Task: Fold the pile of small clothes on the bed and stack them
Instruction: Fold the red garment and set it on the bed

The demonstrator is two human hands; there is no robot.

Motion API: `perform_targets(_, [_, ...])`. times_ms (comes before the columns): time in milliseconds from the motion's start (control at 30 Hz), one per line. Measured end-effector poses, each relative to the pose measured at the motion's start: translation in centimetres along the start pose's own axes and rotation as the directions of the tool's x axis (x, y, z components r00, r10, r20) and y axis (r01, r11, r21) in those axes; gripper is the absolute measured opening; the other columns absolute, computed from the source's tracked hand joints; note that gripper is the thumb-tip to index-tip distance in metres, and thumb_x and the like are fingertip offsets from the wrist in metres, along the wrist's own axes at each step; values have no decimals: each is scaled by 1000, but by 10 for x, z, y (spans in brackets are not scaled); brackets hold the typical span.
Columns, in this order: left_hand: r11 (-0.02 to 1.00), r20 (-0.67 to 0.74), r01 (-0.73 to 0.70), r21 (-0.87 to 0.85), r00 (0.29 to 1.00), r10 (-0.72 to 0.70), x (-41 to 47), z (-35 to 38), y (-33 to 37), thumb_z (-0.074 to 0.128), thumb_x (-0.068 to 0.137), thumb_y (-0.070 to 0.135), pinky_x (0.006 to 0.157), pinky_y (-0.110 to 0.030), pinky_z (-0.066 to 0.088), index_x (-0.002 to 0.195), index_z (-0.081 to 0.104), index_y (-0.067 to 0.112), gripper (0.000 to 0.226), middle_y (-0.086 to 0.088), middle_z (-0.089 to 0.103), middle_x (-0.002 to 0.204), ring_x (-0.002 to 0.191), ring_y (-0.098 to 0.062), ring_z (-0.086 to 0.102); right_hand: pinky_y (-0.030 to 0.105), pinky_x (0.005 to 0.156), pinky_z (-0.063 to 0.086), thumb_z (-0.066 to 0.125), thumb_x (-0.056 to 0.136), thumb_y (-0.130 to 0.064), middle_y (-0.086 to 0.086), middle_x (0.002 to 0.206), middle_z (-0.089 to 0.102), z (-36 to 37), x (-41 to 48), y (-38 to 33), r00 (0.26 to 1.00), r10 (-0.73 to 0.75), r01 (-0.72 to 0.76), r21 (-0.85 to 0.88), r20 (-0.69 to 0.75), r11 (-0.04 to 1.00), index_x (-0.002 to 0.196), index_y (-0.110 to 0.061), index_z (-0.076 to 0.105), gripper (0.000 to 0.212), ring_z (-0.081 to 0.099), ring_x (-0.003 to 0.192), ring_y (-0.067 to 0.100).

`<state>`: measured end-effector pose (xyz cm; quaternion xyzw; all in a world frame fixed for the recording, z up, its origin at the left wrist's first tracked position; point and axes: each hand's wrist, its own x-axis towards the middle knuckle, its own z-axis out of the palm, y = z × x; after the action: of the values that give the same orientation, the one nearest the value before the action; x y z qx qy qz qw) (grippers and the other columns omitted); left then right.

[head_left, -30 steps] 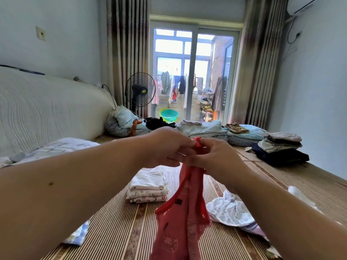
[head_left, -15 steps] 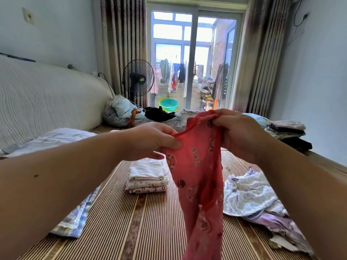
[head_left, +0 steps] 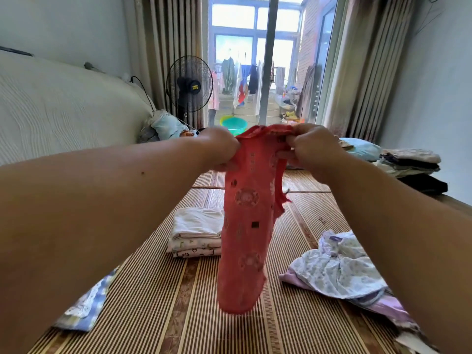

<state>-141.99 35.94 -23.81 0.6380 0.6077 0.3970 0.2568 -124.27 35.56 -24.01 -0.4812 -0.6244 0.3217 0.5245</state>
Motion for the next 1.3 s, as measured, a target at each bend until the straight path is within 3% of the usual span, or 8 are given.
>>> perform_targets(167, [991,-84,-109,-78,991,102,17,-1,-2,61,85,16,83,-53,57,88,60,20,5,-18,72,97,88,-34,70,16,41,46,49,92,4,7,80,66,0,7,2,997,-21,31,148,-71,989,81,-18,63,28,63,48,8])
perform_targets(467, [952,139,-229,205,969,204,-79,18,-55,64,88,23,65,-30,53,82,60,24,7,2,68,78,73,-13,66,19,52,46,47,93,5,16,95,67,-17,-103,46,952,201,-219,53,230,974,89,-9,63,22,66,69,18])
perform_targets(667, [835,476,-319,449,876,78,-190,39,-126,64,84,32,52,-12,34,72,51,30,18,14,54,69,61,1,49,20,61,47,47,91,5,10,95,70,-13,-211,99,679,474,-493,-131,560,860,88,-15,64,26,68,80,16])
perform_targets(800, [844,682,-355,401,731,-17,-230,44,-157,64,84,46,61,-18,42,72,49,36,21,21,53,66,60,3,49,15,56,47,51,86,4,4,87,69,-7,-253,118,472,562,-545,-276,679,792,81,-18,65,26,65,67,7])
perform_targets(933, [895,760,-256,366,637,-129,-240,47,-165,65,85,36,67,-18,48,78,57,35,11,16,64,80,72,1,59,18,59,50,47,92,2,2,84,72,-6,-259,125,372,615,-601,-325,695,731,83,-18,67,29,70,71,12])
perform_targets(1033, [962,754,-16,273,624,-204,-234,51,-164,62,91,27,65,-20,52,91,62,27,1,2,72,89,73,-6,68,22,56,53,45,96,-1,8,85,73,-1,-249,130,465,629,-633,-263,623,728,94,-13,62,21,70,69,18])
perform_targets(1200, [973,521,218,74,824,-224,-196,70,-174,60,93,26,54,-19,49,99,59,14,14,-6,73,81,67,-13,69,26,50,49,50,97,-9,7,80,69,9,-224,154,699,645,-674,-19,309,739,102,-10,57,9,66,58,17])
perform_targets(1300, [971,379,217,98,894,-238,-188,87,-189,68,87,31,63,-20,55,121,53,23,38,0,70,109,81,-8,70,30,55,54,59,93,-17,4,97,69,17,-220,178,773,626,-621,-81,102,780,118,-17,52,26,70,68,16])
